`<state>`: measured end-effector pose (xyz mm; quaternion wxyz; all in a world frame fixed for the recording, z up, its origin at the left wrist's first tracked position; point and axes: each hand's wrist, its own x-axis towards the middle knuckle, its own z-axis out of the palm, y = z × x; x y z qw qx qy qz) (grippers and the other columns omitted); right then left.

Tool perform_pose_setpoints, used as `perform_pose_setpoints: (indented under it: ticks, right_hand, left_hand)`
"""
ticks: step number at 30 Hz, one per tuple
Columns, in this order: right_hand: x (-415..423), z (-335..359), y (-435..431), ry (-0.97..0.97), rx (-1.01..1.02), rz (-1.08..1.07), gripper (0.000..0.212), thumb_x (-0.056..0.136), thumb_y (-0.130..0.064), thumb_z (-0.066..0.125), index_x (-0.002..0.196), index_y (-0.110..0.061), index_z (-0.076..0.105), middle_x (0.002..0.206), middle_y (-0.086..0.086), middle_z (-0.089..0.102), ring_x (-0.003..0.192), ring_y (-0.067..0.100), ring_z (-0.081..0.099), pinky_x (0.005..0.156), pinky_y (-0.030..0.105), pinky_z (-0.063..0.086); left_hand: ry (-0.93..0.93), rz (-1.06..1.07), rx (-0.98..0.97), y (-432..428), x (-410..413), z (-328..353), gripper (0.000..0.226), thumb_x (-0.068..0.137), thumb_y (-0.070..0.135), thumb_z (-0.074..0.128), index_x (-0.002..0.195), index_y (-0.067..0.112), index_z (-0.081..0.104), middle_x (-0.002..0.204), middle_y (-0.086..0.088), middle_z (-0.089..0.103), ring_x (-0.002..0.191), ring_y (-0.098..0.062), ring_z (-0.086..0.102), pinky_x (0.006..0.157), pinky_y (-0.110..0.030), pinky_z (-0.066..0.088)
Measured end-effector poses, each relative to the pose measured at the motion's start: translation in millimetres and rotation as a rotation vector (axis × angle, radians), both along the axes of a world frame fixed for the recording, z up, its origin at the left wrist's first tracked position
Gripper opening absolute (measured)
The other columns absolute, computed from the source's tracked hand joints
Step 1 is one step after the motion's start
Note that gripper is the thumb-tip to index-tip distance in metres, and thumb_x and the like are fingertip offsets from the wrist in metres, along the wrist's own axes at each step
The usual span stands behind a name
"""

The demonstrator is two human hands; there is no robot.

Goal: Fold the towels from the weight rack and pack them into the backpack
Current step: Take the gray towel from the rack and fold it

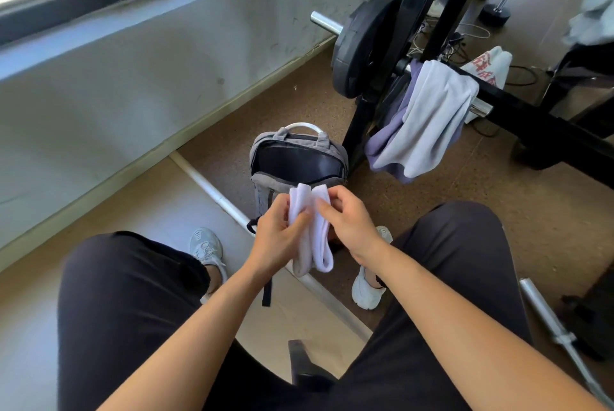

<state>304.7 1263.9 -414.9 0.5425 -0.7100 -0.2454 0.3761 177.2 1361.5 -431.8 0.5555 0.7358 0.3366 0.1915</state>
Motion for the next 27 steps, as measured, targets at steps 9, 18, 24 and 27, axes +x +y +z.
perform_pose_setpoints:
  ticks: [9,18,24,27]
  right_hand:
    - [-1,1,-2,-0.102,-0.098,0.097,0.057,0.08,-0.038,0.082,0.127,-0.025,0.053,0.119,-0.006,0.064,0.11,0.011,0.062,0.092,0.031,0.055]
    - [27,8,-7,0.487,0.165,-0.05,0.035,0.101,-0.022,0.057,0.133,-0.007,0.057,0.13,0.019,0.066,0.121,0.035,0.063,0.101,0.047,0.053]
    - [31,5,-9,0.601,0.179,-0.098,0.036,0.103,-0.028,0.053,0.133,-0.009,0.059,0.127,0.016,0.068,0.117,0.033,0.066,0.093,0.043,0.057]
    - [33,-3,-8,0.575,0.163,-0.128,0.038,0.1,-0.018,0.058,0.135,-0.002,0.057,0.129,0.02,0.066,0.119,0.035,0.064,0.098,0.043,0.055]
  left_hand:
    - [-0.121,-0.134,-0.354,6,-8,18,0.029,0.094,0.021,0.048,0.105,0.014,0.074,0.088,-0.01,0.071,0.077,-0.029,0.073,0.06,-0.031,0.056]
    - [0.027,0.194,-0.427,30,-11,-6,0.057,0.068,0.055,0.071,0.11,0.016,0.068,0.101,-0.002,0.069,0.091,-0.021,0.065,0.078,-0.032,0.048]
    - [-0.074,-0.193,-0.788,21,-9,-7,0.054,0.09,0.043,0.067,0.132,0.01,0.065,0.128,-0.016,0.071,0.118,-0.032,0.068,0.103,-0.047,0.053]
    - [-0.037,-0.076,-0.577,19,-6,-10,0.048,0.077,0.031,0.082,0.12,0.011,0.07,0.113,-0.014,0.077,0.107,-0.035,0.072,0.09,-0.045,0.06]
